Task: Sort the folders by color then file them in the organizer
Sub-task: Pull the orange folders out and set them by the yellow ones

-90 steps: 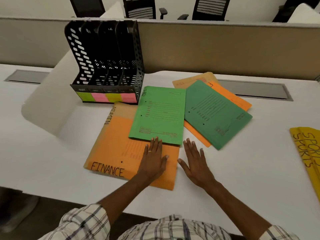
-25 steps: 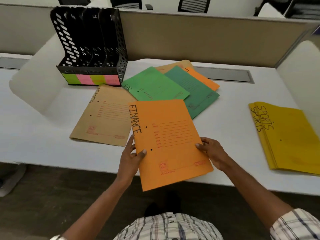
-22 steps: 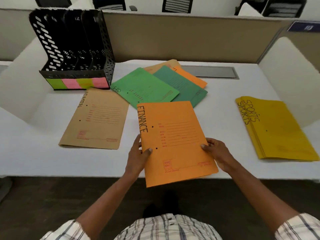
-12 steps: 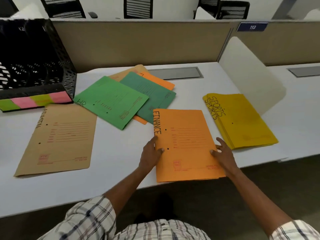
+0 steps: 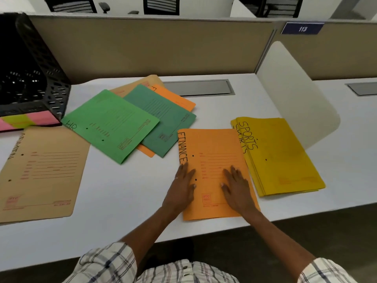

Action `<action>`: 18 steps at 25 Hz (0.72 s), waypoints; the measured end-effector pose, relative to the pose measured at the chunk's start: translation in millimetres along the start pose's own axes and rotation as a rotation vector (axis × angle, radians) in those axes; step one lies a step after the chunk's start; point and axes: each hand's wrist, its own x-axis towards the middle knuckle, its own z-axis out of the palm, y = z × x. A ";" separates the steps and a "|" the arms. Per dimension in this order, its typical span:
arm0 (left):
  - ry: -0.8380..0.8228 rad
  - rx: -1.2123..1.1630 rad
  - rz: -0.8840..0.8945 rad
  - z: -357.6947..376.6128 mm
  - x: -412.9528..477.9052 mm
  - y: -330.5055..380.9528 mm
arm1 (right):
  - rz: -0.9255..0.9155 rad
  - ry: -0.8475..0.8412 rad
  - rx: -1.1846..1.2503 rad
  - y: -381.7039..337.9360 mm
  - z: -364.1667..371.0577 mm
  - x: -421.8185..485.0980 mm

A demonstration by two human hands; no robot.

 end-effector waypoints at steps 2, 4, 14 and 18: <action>-0.028 0.136 0.077 9.2 2.1 2.4 | -0.009 -0.064 -0.083 0.8 11.8 6.9; -0.016 0.199 0.087 14.3 6.7 4.0 | -0.031 -0.059 -0.115 1.4 15.1 16.0; -0.102 0.202 0.074 11.7 46.7 6.0 | -0.031 0.001 -0.170 12.7 16.4 48.8; -0.056 0.128 0.123 6.4 48.1 -1.4 | -0.016 0.026 -0.155 3.9 17.5 51.8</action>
